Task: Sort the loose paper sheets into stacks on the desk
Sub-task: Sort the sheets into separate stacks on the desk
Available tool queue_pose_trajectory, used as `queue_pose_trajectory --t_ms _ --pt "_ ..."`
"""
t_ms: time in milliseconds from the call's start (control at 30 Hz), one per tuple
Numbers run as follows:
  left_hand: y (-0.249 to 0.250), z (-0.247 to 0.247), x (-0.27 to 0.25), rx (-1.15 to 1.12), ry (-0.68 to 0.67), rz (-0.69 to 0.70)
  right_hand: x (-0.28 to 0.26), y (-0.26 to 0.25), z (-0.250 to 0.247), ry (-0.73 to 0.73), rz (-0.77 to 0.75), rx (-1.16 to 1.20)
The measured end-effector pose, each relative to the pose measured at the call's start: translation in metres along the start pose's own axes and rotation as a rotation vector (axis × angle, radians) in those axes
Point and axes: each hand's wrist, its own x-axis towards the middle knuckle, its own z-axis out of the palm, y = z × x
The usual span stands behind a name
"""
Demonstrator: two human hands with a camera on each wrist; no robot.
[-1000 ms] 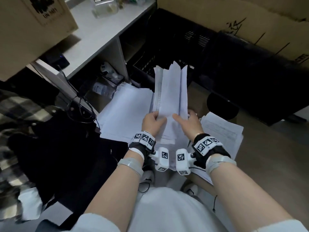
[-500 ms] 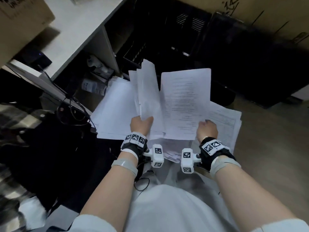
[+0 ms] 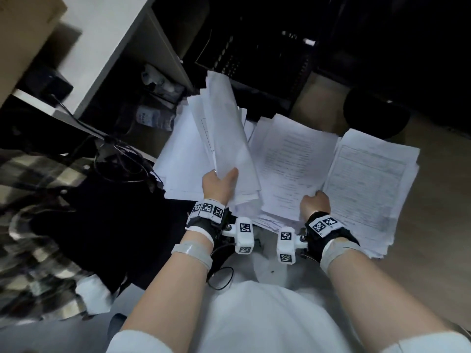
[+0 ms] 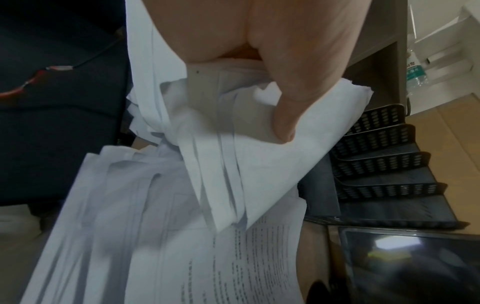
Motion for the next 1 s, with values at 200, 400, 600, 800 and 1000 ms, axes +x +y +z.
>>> queue_pose_trajectory --t_ms 200,400,600,800,1000 --pt "-0.011 -0.005 0.003 0.120 -0.048 -0.023 0.003 -0.003 0.017 -0.094 -0.014 0.005" --pt "-0.005 0.007 -0.002 0.175 -0.126 -0.058 -0.019 -0.023 -0.001 -0.022 -0.335 0.099" --pt "0.023 0.024 -0.019 -0.030 -0.238 -0.034 -0.047 -0.055 -0.016 -0.271 -0.442 0.272" --pt "0.035 0.013 -0.018 -0.154 -0.325 -0.084 -0.055 -0.058 -0.025 -0.245 -0.429 0.344" --pt "0.035 0.001 -0.018 -0.320 -0.406 -0.216 -0.062 -0.057 -0.024 -0.299 -0.312 0.497"
